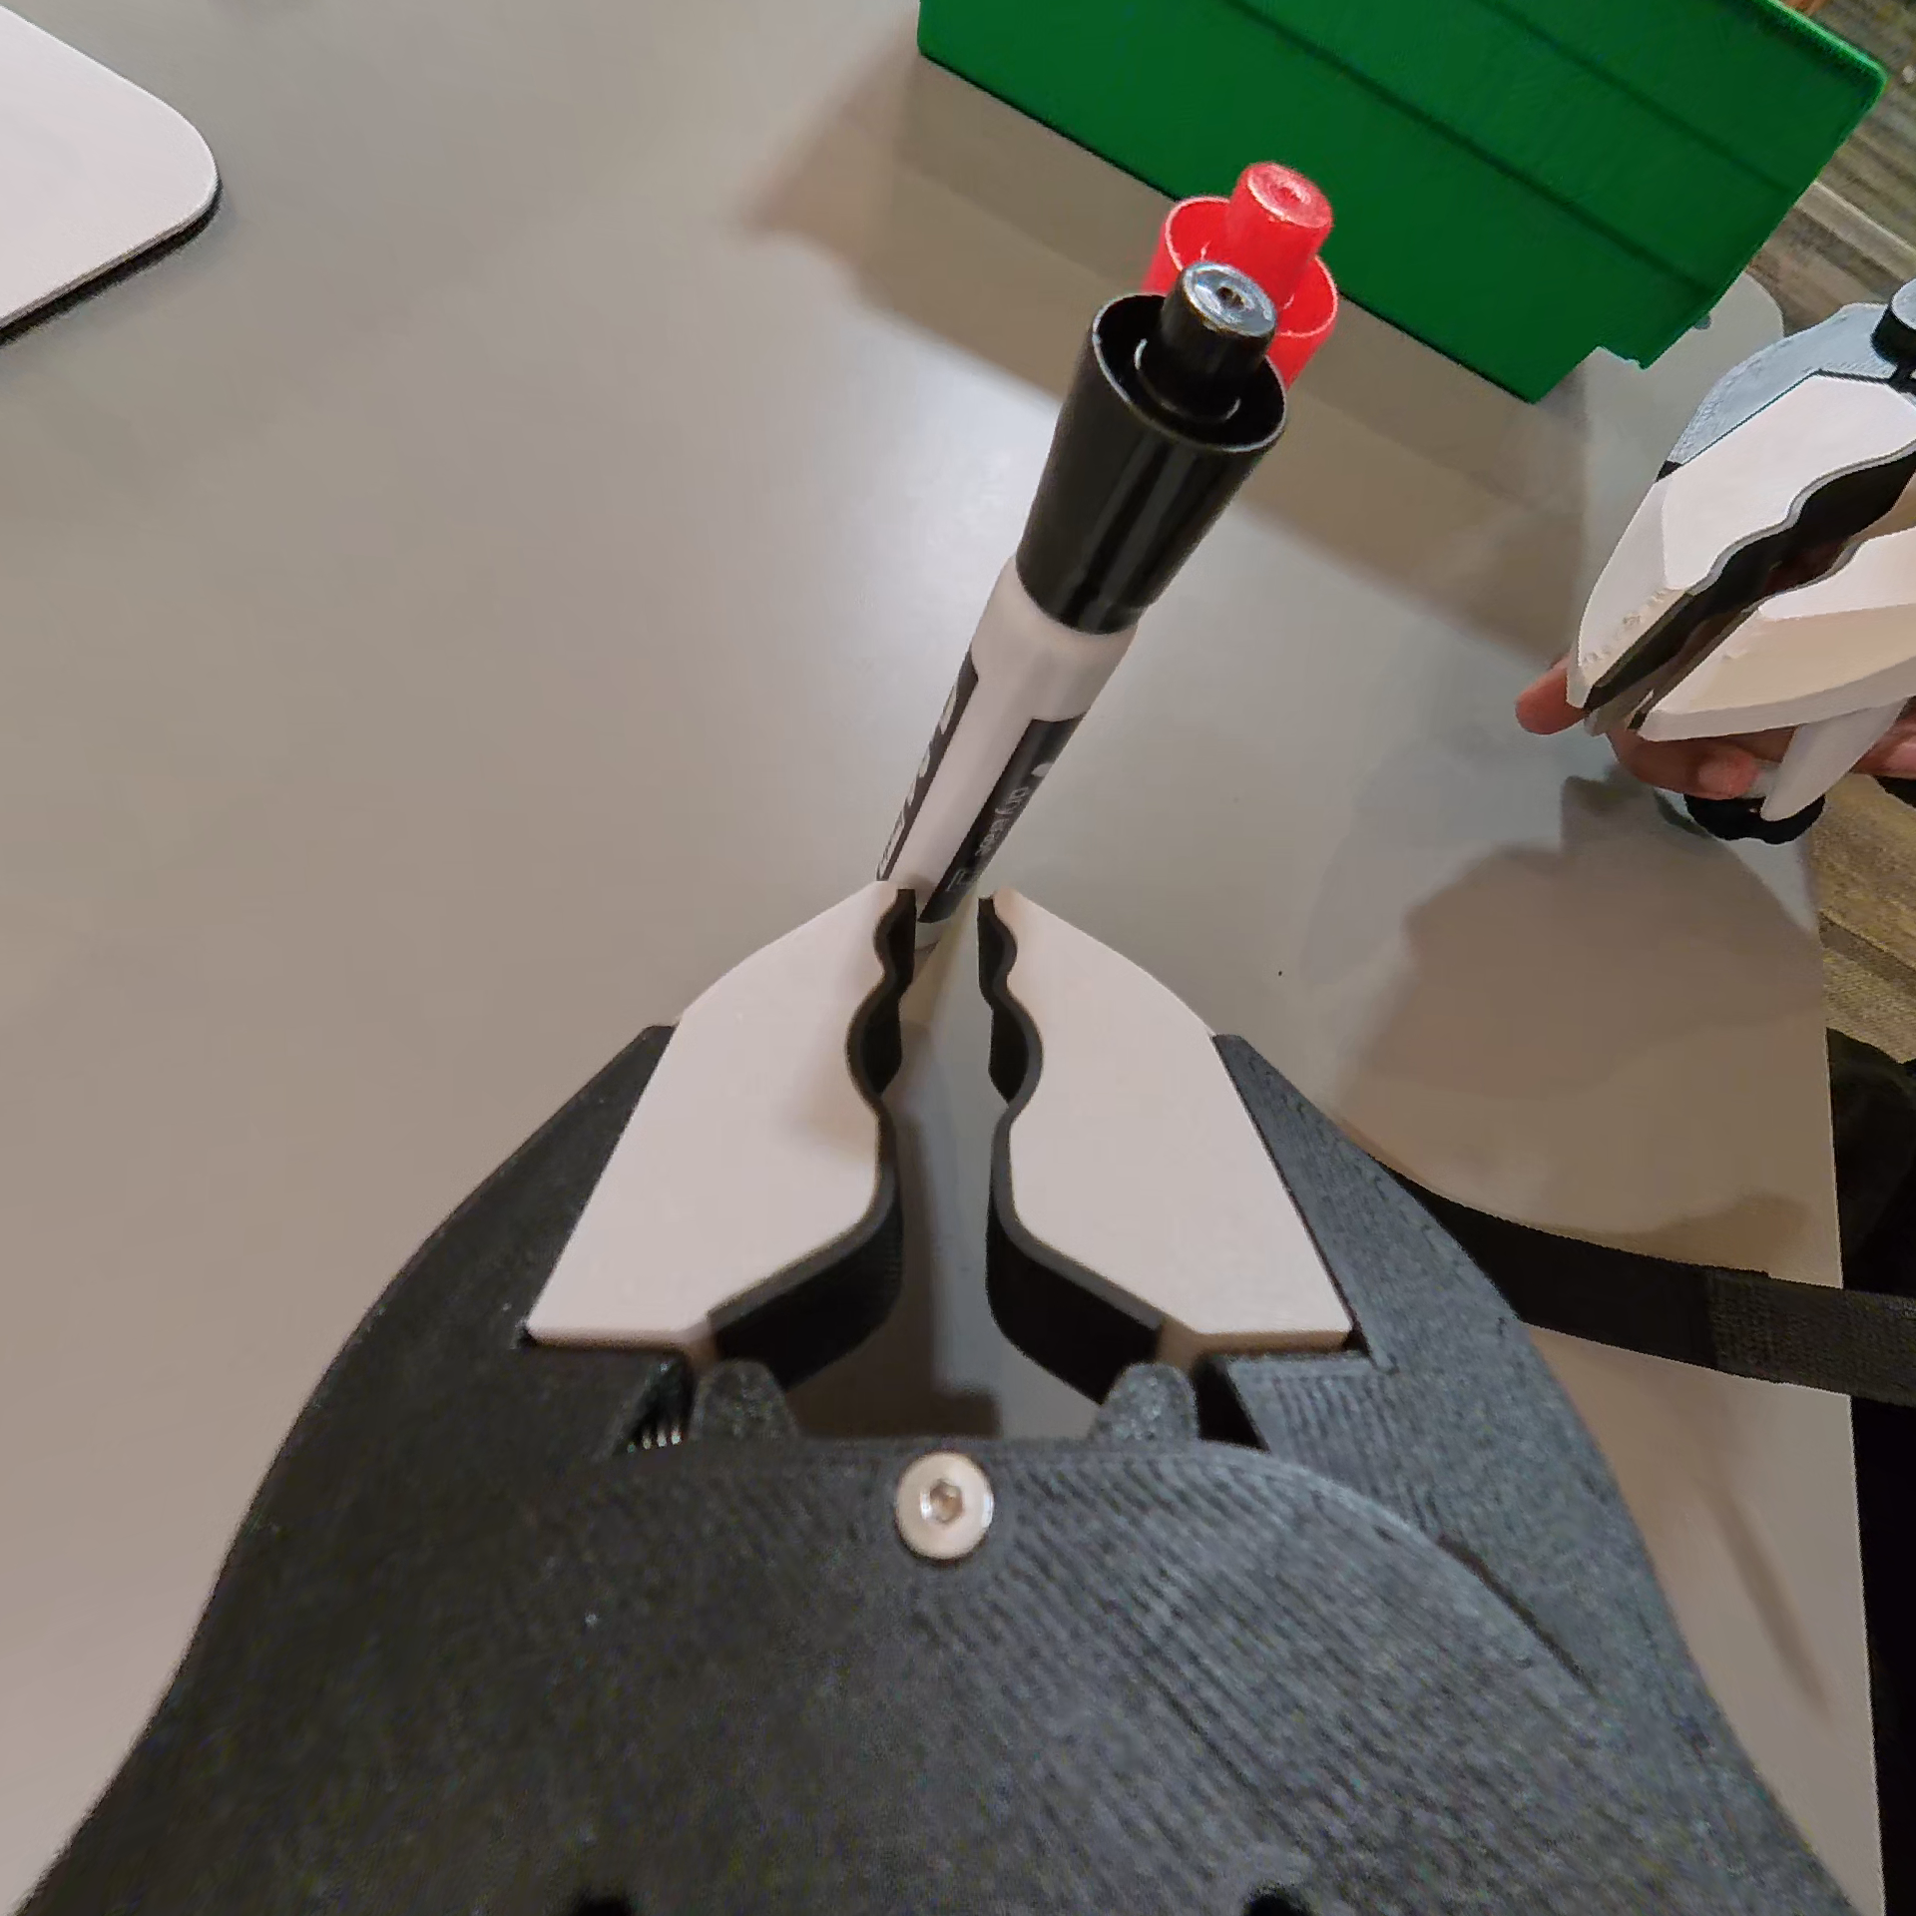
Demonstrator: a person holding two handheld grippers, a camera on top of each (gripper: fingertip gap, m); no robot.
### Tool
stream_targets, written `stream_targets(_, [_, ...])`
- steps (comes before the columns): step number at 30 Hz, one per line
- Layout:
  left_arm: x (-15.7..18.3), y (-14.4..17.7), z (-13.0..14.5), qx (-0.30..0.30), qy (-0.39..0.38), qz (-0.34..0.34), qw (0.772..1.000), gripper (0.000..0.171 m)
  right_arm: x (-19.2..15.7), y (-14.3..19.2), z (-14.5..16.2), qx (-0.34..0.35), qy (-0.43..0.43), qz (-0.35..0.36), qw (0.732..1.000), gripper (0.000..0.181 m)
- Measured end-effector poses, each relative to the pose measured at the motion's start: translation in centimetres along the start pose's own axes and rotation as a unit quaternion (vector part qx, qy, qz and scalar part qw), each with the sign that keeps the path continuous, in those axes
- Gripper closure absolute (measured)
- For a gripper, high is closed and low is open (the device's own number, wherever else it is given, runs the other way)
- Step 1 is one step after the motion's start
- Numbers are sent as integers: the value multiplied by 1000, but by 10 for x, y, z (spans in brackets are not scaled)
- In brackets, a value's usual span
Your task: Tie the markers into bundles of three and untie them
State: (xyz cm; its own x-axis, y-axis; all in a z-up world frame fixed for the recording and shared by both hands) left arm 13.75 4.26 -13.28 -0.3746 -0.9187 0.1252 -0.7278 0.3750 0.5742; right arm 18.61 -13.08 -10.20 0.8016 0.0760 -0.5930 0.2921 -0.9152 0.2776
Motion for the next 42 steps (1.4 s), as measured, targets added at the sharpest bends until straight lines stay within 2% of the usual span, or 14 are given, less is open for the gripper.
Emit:
stream_targets(34, [-4, -3, 4, -18, 39, 10, 999, 157, 6, -1, 1, 0, -12, 3, 1000, 174])
stream_targets(42, [-6, -1, 4, -6, 57, 12, 998, 156, 4, -3, 1, -1, -11, -1, 1000, 174])
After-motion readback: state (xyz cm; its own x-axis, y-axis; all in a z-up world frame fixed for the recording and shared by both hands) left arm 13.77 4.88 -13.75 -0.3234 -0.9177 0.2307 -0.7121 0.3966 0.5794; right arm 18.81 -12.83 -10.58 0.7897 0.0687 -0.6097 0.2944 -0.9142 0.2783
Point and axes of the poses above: each gripper's, where its closed fingertips meet, y back along the fingers, z out of its underside, x = y × z across the jaws, the point moved 5 cm from there along y, back along the fingers, and after that the axes turned 10 degrees about -y, right-handed, at the moved point
